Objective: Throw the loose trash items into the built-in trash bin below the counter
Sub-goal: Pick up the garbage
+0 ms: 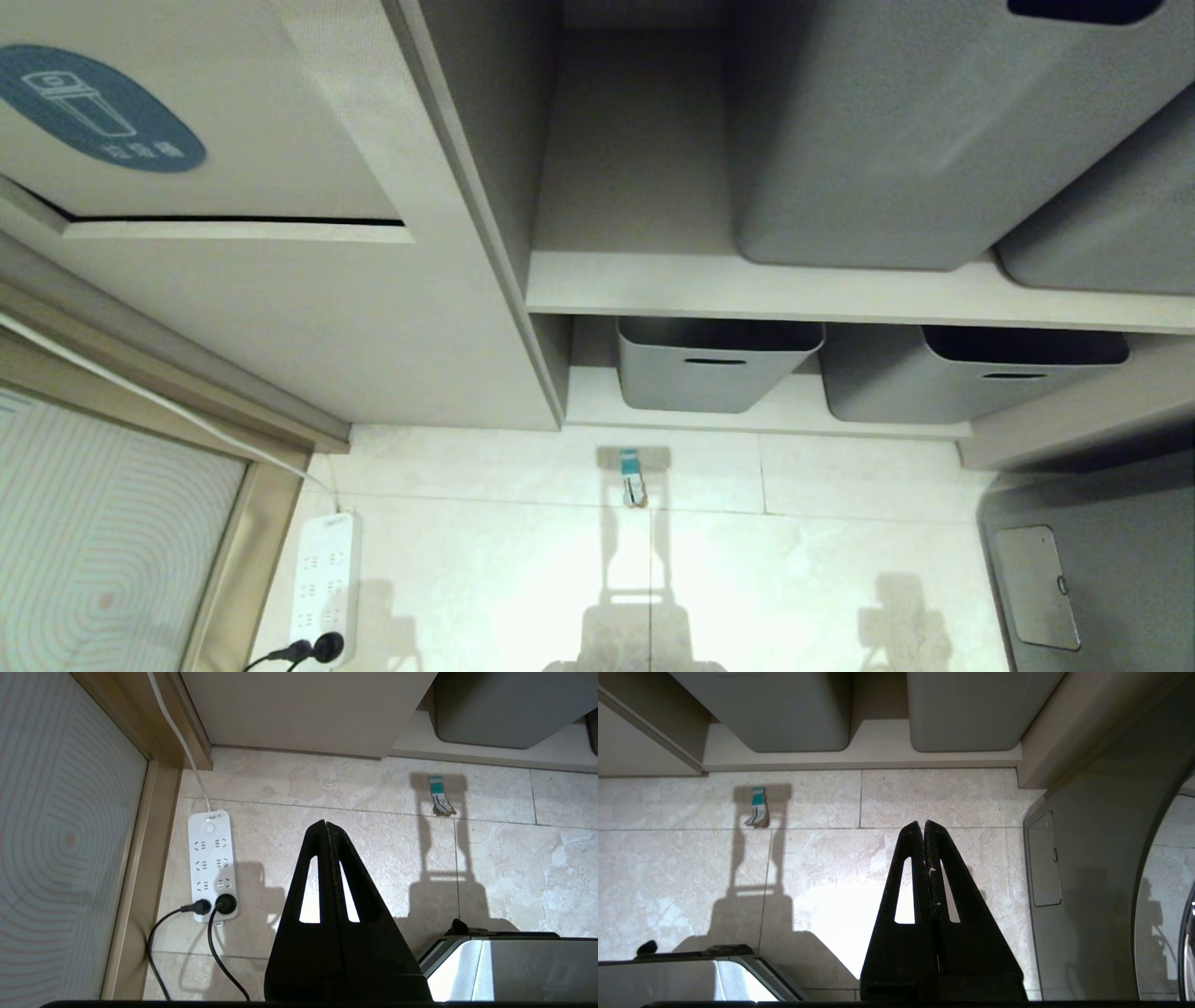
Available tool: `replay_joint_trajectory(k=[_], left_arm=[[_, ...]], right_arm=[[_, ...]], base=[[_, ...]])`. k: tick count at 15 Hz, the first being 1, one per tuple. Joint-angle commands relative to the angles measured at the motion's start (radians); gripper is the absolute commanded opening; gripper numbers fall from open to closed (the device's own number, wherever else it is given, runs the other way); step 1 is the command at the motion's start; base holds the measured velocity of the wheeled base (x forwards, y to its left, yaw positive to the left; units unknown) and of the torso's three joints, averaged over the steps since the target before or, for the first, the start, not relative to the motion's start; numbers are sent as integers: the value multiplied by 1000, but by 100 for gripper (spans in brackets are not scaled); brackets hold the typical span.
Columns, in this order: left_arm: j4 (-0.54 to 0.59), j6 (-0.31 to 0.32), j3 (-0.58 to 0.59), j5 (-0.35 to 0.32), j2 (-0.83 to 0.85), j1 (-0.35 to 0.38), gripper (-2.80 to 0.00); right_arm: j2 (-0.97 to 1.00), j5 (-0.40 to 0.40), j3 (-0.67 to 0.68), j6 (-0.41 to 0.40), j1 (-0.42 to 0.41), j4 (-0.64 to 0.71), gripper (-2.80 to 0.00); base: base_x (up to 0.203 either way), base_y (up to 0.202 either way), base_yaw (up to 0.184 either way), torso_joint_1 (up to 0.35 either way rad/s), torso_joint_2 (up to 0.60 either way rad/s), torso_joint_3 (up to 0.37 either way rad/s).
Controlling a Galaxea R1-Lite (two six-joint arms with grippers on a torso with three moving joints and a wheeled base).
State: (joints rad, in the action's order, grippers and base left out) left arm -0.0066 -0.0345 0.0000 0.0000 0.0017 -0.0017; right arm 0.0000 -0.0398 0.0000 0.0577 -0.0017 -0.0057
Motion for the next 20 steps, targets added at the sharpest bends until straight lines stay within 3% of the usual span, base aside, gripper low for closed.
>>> replay_joint_trajectory(k=[1, 20], left_arm=[[0, -1, 3, 0, 1, 0, -280], [-2, -6, 3, -1, 1, 0, -280]], right_arm=[[0, 0, 2, 1, 0, 0, -280], [1, 0, 2, 1, 0, 0, -280]], base=[[0, 0, 0, 2, 2, -201], [0, 0, 0, 2, 3, -197]])
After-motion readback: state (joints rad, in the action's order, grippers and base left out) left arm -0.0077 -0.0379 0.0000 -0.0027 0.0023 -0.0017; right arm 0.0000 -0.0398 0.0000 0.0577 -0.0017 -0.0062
